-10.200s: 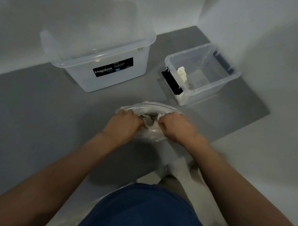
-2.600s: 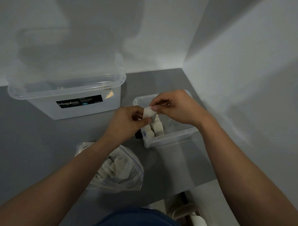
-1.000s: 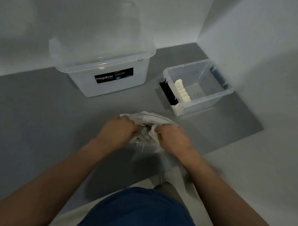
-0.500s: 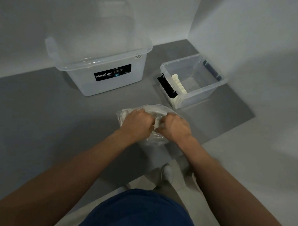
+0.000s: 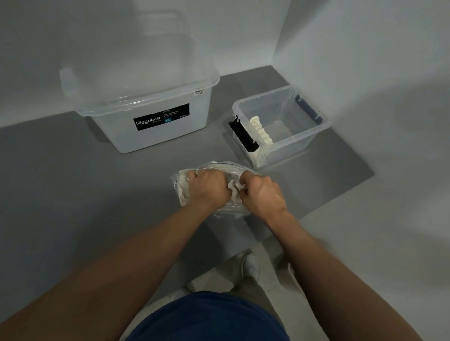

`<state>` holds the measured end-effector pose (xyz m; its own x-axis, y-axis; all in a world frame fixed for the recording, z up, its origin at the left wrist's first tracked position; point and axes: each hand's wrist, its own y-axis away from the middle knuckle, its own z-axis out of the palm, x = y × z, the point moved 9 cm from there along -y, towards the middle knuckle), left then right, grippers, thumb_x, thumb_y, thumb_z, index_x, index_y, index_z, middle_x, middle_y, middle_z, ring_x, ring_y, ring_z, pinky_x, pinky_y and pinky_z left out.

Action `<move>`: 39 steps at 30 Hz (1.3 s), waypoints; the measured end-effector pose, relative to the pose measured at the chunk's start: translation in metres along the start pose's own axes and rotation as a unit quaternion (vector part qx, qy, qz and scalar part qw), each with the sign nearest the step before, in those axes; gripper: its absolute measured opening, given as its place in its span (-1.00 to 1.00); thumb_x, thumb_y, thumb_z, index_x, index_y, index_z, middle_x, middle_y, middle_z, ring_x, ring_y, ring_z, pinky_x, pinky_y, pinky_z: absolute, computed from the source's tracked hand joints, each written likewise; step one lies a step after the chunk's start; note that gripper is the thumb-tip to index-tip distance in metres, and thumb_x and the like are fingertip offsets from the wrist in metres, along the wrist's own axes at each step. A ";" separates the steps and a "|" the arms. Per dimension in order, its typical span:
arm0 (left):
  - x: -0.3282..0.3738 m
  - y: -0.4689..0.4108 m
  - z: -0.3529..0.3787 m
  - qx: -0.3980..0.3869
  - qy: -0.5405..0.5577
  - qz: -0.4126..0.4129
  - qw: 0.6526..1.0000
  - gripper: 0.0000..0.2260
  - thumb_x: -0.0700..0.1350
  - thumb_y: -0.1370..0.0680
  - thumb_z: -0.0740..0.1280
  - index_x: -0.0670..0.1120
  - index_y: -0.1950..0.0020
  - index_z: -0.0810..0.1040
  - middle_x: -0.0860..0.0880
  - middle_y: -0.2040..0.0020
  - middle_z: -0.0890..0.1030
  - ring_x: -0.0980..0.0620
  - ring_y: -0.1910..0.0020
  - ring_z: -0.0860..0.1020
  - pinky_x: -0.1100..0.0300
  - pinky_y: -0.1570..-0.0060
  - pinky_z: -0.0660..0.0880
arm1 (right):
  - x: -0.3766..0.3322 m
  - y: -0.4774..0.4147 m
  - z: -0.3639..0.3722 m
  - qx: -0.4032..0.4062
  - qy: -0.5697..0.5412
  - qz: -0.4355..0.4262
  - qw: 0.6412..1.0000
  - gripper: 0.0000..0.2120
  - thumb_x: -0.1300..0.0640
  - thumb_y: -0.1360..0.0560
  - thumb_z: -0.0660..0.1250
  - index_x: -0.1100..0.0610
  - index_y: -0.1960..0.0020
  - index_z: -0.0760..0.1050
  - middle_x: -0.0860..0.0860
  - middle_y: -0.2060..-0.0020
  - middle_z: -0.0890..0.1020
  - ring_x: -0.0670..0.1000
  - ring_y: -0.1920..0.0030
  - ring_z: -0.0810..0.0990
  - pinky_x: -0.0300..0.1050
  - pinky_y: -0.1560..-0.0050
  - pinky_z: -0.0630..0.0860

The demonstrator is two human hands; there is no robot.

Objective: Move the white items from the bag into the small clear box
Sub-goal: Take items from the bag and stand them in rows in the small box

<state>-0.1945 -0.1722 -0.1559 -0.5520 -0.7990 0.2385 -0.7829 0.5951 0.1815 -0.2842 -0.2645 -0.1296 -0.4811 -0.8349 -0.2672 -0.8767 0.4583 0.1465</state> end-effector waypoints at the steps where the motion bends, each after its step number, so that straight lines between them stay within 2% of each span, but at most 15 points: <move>1: 0.000 0.000 -0.002 0.005 0.021 -0.005 1.000 -0.88 0.05 -0.47 0.37 0.07 0.08 0.67 0.04 0.09 0.64 -0.07 -0.08 0.56 -0.01 -0.10 0.23 | 0.002 0.001 -0.001 0.005 -0.007 -0.001 1.000 -0.77 0.12 -0.54 0.34 0.09 -0.19 0.53 0.10 -0.04 0.71 0.23 -0.04 0.65 0.00 -0.02 0.51; 4: -0.003 0.002 -0.006 0.011 0.077 -0.010 0.997 -0.92 0.01 -0.45 0.36 0.08 0.10 0.62 0.07 0.13 0.65 -0.04 -0.02 0.57 0.02 -0.07 0.20 | 0.003 0.003 -0.005 0.028 -0.030 -0.010 0.999 -0.84 0.11 -0.56 0.33 0.10 -0.13 0.56 0.09 -0.05 0.70 0.23 -0.03 0.66 0.03 -0.02 0.55; 7: -0.011 0.004 -0.011 0.004 0.144 0.011 0.989 -0.95 -0.02 -0.42 0.37 0.05 0.15 0.56 0.08 0.20 0.64 -0.03 0.09 0.59 0.04 -0.07 0.35 | 0.002 0.003 -0.003 0.032 -0.046 -0.016 0.998 -0.80 0.11 -0.55 0.36 0.09 -0.16 0.59 0.07 -0.13 0.67 0.21 -0.07 0.65 0.04 -0.04 0.57; 9: -0.019 0.007 -0.018 -0.008 0.202 0.021 0.979 -0.94 -0.07 -0.42 0.39 0.04 0.18 0.53 0.09 0.28 0.62 0.00 0.19 0.60 0.11 0.10 0.49 | 0.001 0.002 -0.001 0.022 -0.072 -0.025 0.997 -0.69 0.16 -0.50 0.39 0.06 -0.24 0.59 0.06 -0.20 0.63 0.17 -0.13 0.63 0.04 -0.10 0.59; 11: -0.028 0.010 -0.029 -0.008 0.244 0.028 0.969 -0.91 -0.13 -0.43 0.42 0.04 0.15 0.54 0.08 0.29 0.62 0.04 0.25 0.61 0.15 0.21 0.52 | -0.002 0.002 -0.002 0.010 -0.123 -0.037 0.992 -0.59 0.16 -0.47 0.42 0.02 -0.31 0.56 0.00 -0.22 0.62 0.08 -0.12 0.63 0.03 -0.15 0.59; 14: -0.040 0.014 -0.044 0.014 0.311 0.027 0.950 -0.88 -0.22 -0.46 0.44 -0.02 0.13 0.56 0.02 0.26 0.64 0.08 0.28 0.61 0.15 0.21 0.54 | -0.009 0.002 -0.007 -0.003 -0.210 -0.042 0.977 -0.55 0.08 -0.47 0.46 -0.06 -0.35 0.54 -0.16 -0.11 0.64 -0.15 -0.04 0.64 -0.19 -0.11 0.59; 17: -0.052 0.015 -0.051 0.036 0.382 0.006 0.923 -0.85 -0.26 -0.46 0.46 -0.04 0.11 0.58 -0.04 0.20 0.67 0.01 0.27 0.63 0.18 0.20 0.58 | -0.021 0.002 -0.017 0.015 -0.298 -0.054 0.953 -0.62 0.07 -0.48 0.52 -0.05 -0.29 0.59 -0.15 0.00 0.68 -0.17 0.05 0.68 -0.36 0.01 0.55; 20: -0.059 0.020 -0.050 0.010 0.488 -0.022 0.872 -0.82 -0.29 -0.50 0.46 -0.07 -0.04 0.63 -0.08 0.10 0.64 -0.05 0.20 0.66 -0.01 0.13 0.69 | -0.028 -0.001 -0.025 0.036 -0.371 -0.053 0.926 -0.71 0.06 -0.47 0.54 -0.07 -0.18 0.63 -0.10 0.10 0.67 -0.10 0.15 0.69 -0.26 0.09 0.61; 23: -0.059 0.027 -0.050 -0.026 0.549 -0.036 0.835 -0.75 -0.31 -0.53 0.46 -0.16 -0.19 0.64 -0.11 0.03 0.57 0.03 0.15 0.65 0.12 0.14 0.69 | -0.036 -0.002 -0.031 0.040 -0.374 -0.062 0.925 -0.77 0.08 -0.49 0.53 -0.06 -0.12 0.64 -0.09 0.13 0.66 -0.09 0.14 0.67 -0.27 0.14 0.60; 26: -0.056 0.033 -0.048 -0.073 0.603 -0.034 0.794 -0.76 -0.32 -0.53 0.46 -0.19 -0.20 0.65 -0.15 -0.01 0.62 -0.01 0.10 0.68 0.20 0.12 0.67 | -0.041 -0.001 -0.036 0.041 -0.368 -0.065 0.927 -0.89 0.06 -0.49 0.53 -0.01 0.00 0.65 -0.11 0.16 0.69 -0.10 0.13 0.65 -0.34 0.17 0.57; 31: -0.052 0.035 -0.047 -0.094 0.671 -0.037 0.735 -0.84 -0.34 -0.58 0.39 -0.30 -0.15 0.57 -0.25 -0.10 0.63 -0.14 -0.01 0.69 0.08 0.02 0.68 | -0.035 -0.005 -0.045 0.055 -0.380 -0.058 0.922 -0.94 0.06 -0.49 0.51 -0.03 0.07 0.64 -0.12 0.15 0.71 -0.07 0.14 0.68 -0.06 0.08 0.66; 33: -0.051 0.033 -0.048 -0.091 0.680 -0.051 0.726 -0.88 -0.35 -0.61 0.33 -0.27 -0.14 0.52 -0.26 -0.10 0.66 -0.15 0.02 0.69 0.05 0.04 0.69 | -0.034 -0.006 -0.054 0.063 -0.381 -0.067 0.920 -0.94 0.08 -0.50 0.50 0.00 0.06 0.64 -0.10 0.14 0.71 -0.08 0.12 0.67 -0.08 0.03 0.64; 35: -0.048 0.030 -0.050 -0.092 0.668 -0.055 0.737 -0.86 -0.37 -0.61 0.30 -0.24 -0.15 0.48 -0.26 -0.08 0.67 -0.16 0.06 0.70 0.04 0.10 0.69 | -0.033 -0.008 -0.062 0.070 -0.381 -0.077 0.919 -0.94 0.09 -0.51 0.50 0.03 0.05 0.64 -0.08 0.14 0.71 -0.09 0.11 0.67 -0.10 -0.01 0.63; 37: -0.041 0.029 -0.052 -0.104 0.654 -0.043 0.749 -0.80 -0.40 -0.59 0.30 -0.24 -0.19 0.47 -0.22 -0.08 0.66 -0.18 0.03 0.70 0.02 0.09 0.68 | -0.030 -0.010 -0.067 0.070 -0.390 -0.078 0.915 -0.94 0.09 -0.51 0.50 0.04 0.04 0.65 -0.07 0.13 0.71 -0.05 0.09 0.68 -0.07 -0.05 0.63; 39: -0.031 0.030 -0.054 -0.127 0.660 -0.020 0.740 -0.71 -0.46 -0.55 0.27 -0.22 -0.23 0.49 -0.18 -0.05 0.64 -0.16 0.01 0.70 0.04 0.05 0.68 | -0.028 -0.012 -0.069 0.061 -0.404 -0.080 0.909 -0.94 0.11 -0.51 0.51 0.05 0.04 0.66 -0.05 0.12 0.72 0.00 0.08 0.68 -0.01 -0.06 0.64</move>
<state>-0.1850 -0.1245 -0.1063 0.3641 -0.1351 0.9215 -0.6189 0.7043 0.3478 -0.2601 -0.2679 -0.0580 -0.1468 -0.4207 -0.8953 -0.9052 0.4221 -0.0499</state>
